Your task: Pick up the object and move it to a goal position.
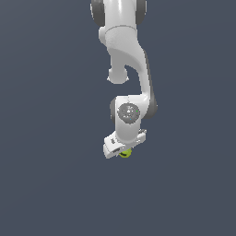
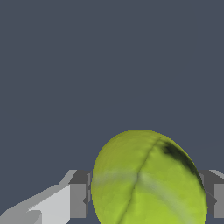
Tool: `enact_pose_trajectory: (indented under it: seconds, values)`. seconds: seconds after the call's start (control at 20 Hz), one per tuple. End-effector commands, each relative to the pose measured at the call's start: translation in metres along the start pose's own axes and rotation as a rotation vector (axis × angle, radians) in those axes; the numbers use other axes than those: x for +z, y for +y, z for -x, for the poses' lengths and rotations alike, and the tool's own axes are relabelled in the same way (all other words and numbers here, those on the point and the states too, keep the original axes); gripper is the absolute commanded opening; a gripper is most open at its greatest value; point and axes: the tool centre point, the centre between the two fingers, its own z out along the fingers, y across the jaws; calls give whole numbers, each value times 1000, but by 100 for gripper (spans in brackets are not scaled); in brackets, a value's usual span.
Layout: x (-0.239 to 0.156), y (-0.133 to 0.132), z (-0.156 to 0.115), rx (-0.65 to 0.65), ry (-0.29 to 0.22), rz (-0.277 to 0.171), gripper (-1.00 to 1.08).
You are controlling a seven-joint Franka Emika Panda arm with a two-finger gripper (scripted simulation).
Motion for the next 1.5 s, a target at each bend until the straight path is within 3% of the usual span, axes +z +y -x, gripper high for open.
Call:
enact_pose_trajectory:
  seconds: [0.0, 0.4, 1.1, 1.45]
  values:
    - [-6, 4, 6, 1, 2, 1, -100]
    - [-35, 24, 47, 1, 2, 1, -100]
    - [-121, 84, 167, 1, 3, 1, -100]
    - [-157, 110, 214, 1, 4, 0, -100]
